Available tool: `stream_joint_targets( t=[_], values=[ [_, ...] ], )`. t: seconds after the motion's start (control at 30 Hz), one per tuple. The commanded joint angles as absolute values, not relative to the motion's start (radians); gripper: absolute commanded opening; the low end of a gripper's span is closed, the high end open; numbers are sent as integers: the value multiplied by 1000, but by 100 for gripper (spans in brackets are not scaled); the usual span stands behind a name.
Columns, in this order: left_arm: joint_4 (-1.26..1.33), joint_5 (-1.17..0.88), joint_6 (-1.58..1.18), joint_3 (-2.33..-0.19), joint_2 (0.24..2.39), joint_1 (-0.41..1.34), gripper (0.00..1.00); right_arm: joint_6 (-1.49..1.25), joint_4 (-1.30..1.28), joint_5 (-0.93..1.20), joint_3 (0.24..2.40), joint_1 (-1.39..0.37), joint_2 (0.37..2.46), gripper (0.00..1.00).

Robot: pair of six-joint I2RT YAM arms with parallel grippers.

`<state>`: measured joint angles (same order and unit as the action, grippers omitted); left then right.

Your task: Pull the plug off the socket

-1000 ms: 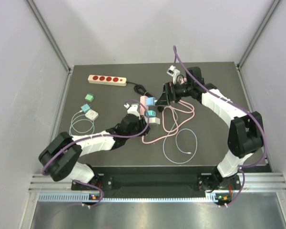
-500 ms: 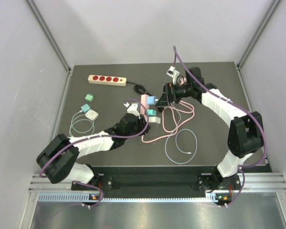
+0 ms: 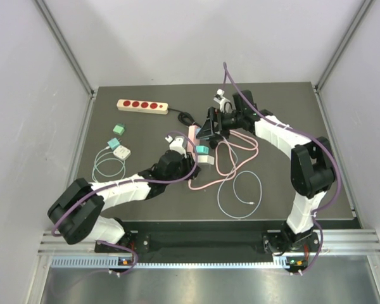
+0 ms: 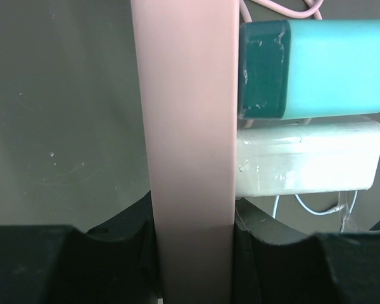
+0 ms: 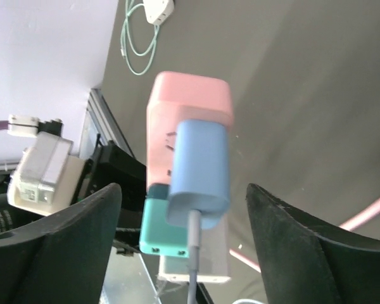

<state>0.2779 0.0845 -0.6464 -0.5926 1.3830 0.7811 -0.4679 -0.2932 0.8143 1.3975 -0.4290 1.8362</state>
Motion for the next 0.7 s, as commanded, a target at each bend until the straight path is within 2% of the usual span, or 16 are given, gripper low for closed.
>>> stream_joint_targets(
  t=[0.0, 0.3, 0.33, 0.4, 0.43, 0.5, 0.67],
  values=[
    [420, 63, -623, -647, 1339, 785, 0, -537, -209, 808, 1442, -456, 1829, 77],
    [436, 48, -620, -657, 1359, 788, 0, -586, -175, 815, 1433, -457, 1850, 44],
    [436, 48, -620, -657, 1359, 788, 0, -587, -173, 813, 1433, -457, 1853, 36],
    [436, 49, -618, -657, 1359, 788, 0, -586, -173, 815, 1434, -457, 1855, 26],
    [436, 49, -618, -657, 1361, 788, 0, -586, -176, 812, 1436, -457, 1855, 14],
    [436, 51, -617, -657, 1362, 788, 0, -563, -198, 799, 1446, -457, 1855, 2],
    [371, 129, -635, -673, 1376, 788, 0, -419, -345, 648, 1517, -459, 1832, 0]
  ],
)
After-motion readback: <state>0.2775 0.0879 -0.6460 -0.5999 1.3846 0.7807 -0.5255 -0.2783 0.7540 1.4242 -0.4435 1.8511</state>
